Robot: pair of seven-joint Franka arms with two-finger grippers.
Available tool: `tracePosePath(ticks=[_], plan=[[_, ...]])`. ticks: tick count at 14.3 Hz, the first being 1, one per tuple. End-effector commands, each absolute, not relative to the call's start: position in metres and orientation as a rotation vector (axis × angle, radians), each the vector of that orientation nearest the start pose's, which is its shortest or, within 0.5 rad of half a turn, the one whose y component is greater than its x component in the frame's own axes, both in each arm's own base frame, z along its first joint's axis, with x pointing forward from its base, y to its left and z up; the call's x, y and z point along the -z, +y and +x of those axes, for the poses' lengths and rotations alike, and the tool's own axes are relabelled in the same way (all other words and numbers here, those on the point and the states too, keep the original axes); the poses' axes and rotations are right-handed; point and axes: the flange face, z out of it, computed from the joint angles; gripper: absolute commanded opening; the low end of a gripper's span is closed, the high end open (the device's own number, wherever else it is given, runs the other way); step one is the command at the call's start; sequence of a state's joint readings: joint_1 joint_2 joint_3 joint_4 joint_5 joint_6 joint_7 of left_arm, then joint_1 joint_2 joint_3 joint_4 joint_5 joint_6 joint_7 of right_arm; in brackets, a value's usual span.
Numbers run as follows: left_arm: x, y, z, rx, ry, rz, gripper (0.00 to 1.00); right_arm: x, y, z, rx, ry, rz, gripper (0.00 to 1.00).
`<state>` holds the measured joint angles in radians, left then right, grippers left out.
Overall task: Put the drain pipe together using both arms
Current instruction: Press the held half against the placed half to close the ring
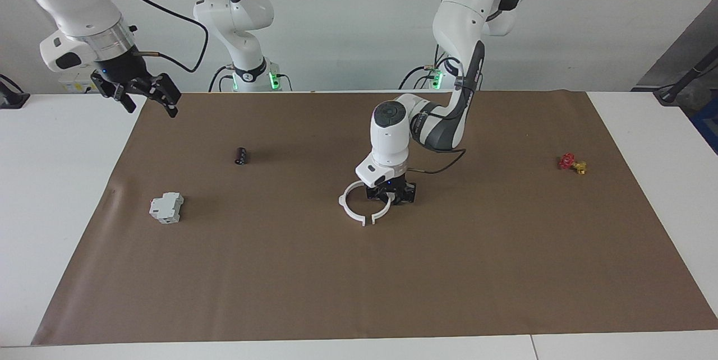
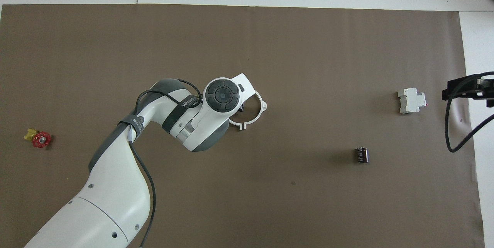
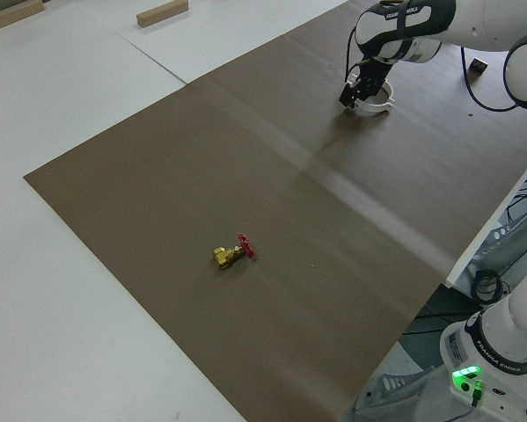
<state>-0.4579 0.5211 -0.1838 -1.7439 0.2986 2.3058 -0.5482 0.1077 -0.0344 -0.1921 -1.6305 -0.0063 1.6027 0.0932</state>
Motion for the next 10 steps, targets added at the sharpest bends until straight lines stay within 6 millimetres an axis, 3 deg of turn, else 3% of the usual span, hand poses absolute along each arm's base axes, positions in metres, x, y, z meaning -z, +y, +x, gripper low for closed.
tracePosePath(ticks=[1, 10], plan=[[-0.2856, -0.3950, 0.5540, 0.224, 0.412, -3.021, 0.00, -0.6180, -0.0488, 0.5370, -0.001, 0.251, -3.118, 1.00], [-0.2877, -0.3975, 0.5528, 0.225, 0.395, -3.031, 0.00, -0.6181, -0.0488, 0.5372, 0.001, 0.251, -3.118, 1.00]])
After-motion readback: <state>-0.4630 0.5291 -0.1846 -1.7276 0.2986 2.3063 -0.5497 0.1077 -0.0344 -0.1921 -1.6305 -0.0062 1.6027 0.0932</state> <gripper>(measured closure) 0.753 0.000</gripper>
